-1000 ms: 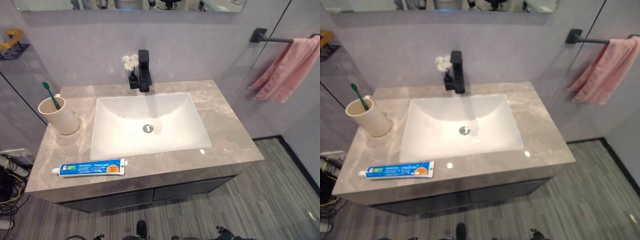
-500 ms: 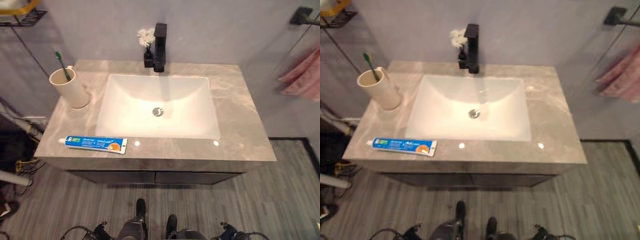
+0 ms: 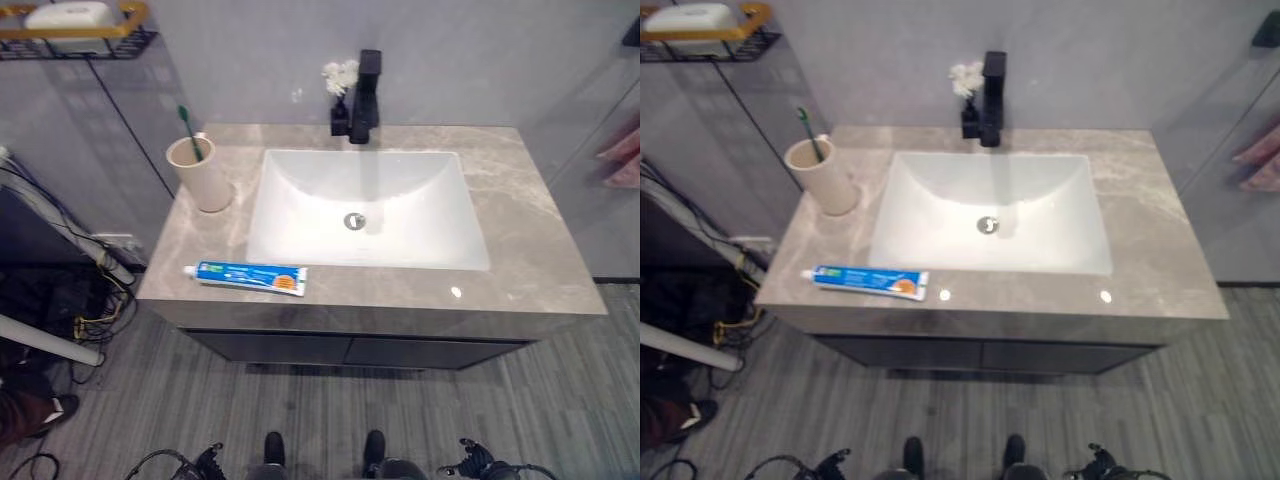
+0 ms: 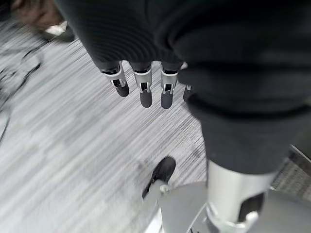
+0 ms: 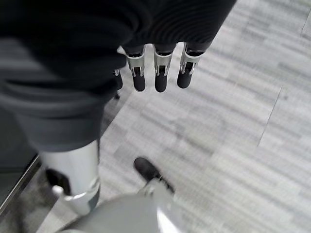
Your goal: Put brush and paste in cup on sink, flatten towel.
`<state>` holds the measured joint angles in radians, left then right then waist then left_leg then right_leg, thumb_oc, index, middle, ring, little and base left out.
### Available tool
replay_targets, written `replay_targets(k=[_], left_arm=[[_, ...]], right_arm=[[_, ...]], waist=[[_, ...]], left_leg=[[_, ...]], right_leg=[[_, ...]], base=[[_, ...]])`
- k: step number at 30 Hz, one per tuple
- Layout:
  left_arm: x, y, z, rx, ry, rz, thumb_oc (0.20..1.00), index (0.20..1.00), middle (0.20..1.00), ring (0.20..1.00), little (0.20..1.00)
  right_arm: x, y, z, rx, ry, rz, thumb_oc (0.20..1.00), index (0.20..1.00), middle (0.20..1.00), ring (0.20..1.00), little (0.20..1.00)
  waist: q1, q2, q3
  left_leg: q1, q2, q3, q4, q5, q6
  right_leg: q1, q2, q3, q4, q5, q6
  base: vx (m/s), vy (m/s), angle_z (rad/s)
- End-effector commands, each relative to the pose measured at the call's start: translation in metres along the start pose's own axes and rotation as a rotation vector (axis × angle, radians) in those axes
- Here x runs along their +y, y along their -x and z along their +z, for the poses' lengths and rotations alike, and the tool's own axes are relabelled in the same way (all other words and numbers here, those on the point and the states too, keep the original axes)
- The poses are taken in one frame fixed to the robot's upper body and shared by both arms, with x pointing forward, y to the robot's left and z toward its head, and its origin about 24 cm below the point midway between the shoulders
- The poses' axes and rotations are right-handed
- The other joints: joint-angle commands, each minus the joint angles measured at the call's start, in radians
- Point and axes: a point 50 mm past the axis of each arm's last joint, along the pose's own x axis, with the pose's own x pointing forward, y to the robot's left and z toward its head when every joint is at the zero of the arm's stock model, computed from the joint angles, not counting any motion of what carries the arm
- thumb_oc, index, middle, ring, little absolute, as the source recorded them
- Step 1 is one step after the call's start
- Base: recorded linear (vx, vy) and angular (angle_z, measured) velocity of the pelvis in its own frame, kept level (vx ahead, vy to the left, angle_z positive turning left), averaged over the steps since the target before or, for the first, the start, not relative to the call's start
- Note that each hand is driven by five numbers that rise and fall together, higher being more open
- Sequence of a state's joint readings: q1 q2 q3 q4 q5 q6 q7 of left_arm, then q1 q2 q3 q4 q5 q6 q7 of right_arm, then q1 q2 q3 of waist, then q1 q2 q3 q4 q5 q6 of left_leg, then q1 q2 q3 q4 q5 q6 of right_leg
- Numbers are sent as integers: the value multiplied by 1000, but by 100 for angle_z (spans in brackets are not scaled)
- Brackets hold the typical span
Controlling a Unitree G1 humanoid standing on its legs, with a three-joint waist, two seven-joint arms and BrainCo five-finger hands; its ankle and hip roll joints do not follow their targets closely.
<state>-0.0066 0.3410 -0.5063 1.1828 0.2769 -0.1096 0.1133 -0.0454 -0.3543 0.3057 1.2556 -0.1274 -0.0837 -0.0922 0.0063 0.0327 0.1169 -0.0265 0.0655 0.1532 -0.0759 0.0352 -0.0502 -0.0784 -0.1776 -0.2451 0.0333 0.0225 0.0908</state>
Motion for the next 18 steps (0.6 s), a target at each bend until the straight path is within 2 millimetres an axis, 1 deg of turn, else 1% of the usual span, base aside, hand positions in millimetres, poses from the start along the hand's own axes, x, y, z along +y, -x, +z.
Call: replay_targets(k=[1, 4, 5, 6, 7, 8, 9, 11, 12, 13, 14, 16, 17, 18], left_arm=[[19, 10, 0, -157, -71, 64, 1000, 1000, 1000, 1000, 1000], [32, 28, -16, -213, -108, 71, 1000, 1000, 1000, 1000, 1000], [40, 34, -12, -268, -148, 83, 1000, 1000, 1000, 1000, 1000], [41, 35, -13, -264, -149, 82, 1000, 1000, 1000, 1000, 1000], [51, 49, -20, -313, -232, 74, 1000, 1000, 1000, 1000, 1000], [51, 50, -21, -311, -232, 74, 1000, 1000, 1000, 1000, 1000], [67, 67, -18, -401, -347, 87, 1000, 1000, 1000, 1000, 1000], [82, 86, -12, -483, -455, 104, 1000, 1000, 1000, 1000, 1000], [89, 97, -14, -500, -497, 106, 1000, 1000, 1000, 1000, 1000], [97, 106, -9, -534, -531, 122, 1000, 1000, 1000, 1000, 1000], [106, 116, -8, -546, -561, 137, 1000, 1000, 1000, 1000, 1000], [122, 139, 13, -659, -620, 191, 1000, 1000, 1000, 1000, 1000], [123, 141, 12, -655, -621, 191, 1000, 1000, 1000, 1000, 1000], [135, 158, 24, -708, -632, 236, 1000, 1000, 1000, 1000, 1000]], right_arm=[[-12, -2, 20, -90, 10, -58, 1000, 1000, 1000, 1000, 1000], [-17, -4, 25, -100, 30, -75, 1000, 1000, 1000, 1000, 1000], [-19, -4, 27, -102, 48, -81, 1000, 1000, 1000, 1000, 1000], [-17, -4, 28, -103, 48, -77, 1000, 1000, 1000, 1000, 1000], [-21, -5, 34, -114, 79, -92, 1000, 1000, 1000, 1000, 1000], [-19, -5, 34, -116, 79, -90, 1000, 1000, 1000, 1000, 1000], [-20, -6, 40, -131, 121, -99, 1000, 1000, 1000, 1000, 1000], [-19, -7, 49, -153, 137, -109, 1000, 1000, 1000, 1000, 1000], [-15, -7, 51, -156, 138, -103, 1000, 1000, 1000, 1000, 1000], [-16, -8, 53, -160, 137, -107, 1000, 1000, 1000, 1000, 1000], [-12, -7, 54, -165, 130, -103, 1000, 1000, 1000, 1000, 1000], [-10, -7, 50, -150, 125, -108, 1000, 1000, 1000, 1000, 1000], [-8, -7, 50, -152, 124, -104, 1000, 1000, 1000, 1000, 1000], [-6, -7, 46, -135, 118, -100, 1000, 1000, 1000, 1000, 1000]], waist=[[35, -16, -22], [59, -16, -21], [70, -13, -22], [69, -16, -22], [93, -12, -23], [92, -15, -24], [119, -14, -28], [142, -18, -33], [151, -23, -38], [164, -21, -41], [170, -28, -44], [195, -23, -48], [193, -27, -48], [209, -23, -53]], left_leg=[[-71, -24, -44, 36, 10, 8], [-74, -54, -51, 41, -4, 26], [-75, -61, -57, 42, -7, 30], [-75, -62, -57, 43, -8, 30], [-74, -70, -68, 43, -10, 35], [-73, -71, -68, 43, -10, 36], [-73, -79, -80, 38, -12, 39], [-70, -83, -93, 29, -11, 41], [-66, -85, -100, 19, -9, 41], [-66, -88, -105, 13, -6, 41], [-65, -90, -110, 8, -3, 40], [-69, -92, -123, 2, 1, 38], [-68, -92, -124, 1, 1, 38], [-72, -93, -135, 0, 4, 35]], right_leg=[[-25, -71, 57, 3, 80, 74], [-20, -107, 44, -8, 108, 95], [-16, -115, 40, -9, 113, 98], [-14, -116, 40, -10, 114, 99], [-8, -126, 31, -11, 119, 107], [-7, -126, 31, -11, 119, 107], [3, -133, 19, -15, 123, 113], [14, -139, 3, -21, 127, 120], [19, -142, -7, -27, 130, 125], [23, -146, -15, -30, 133, 129], [29, -149, -26, -35, 136, 132], [38, -156, -49, -44, 140, 137], [39, -155, -51, -46, 141, 137], [47, -161, -70, -56, 145, 141]], base=[[-32, 223, -22], [-8, 178, 5], [7, 94, 7], [8, 100, 5], [4, 63, 4], [17, 98, 12], [23, 49, 16], [28, 40, 18], [27, 13, 17], [28, 5, 28], [18, -10, 24], [12, -15, 18], [26, -25, 28], [30, -22, 31]])
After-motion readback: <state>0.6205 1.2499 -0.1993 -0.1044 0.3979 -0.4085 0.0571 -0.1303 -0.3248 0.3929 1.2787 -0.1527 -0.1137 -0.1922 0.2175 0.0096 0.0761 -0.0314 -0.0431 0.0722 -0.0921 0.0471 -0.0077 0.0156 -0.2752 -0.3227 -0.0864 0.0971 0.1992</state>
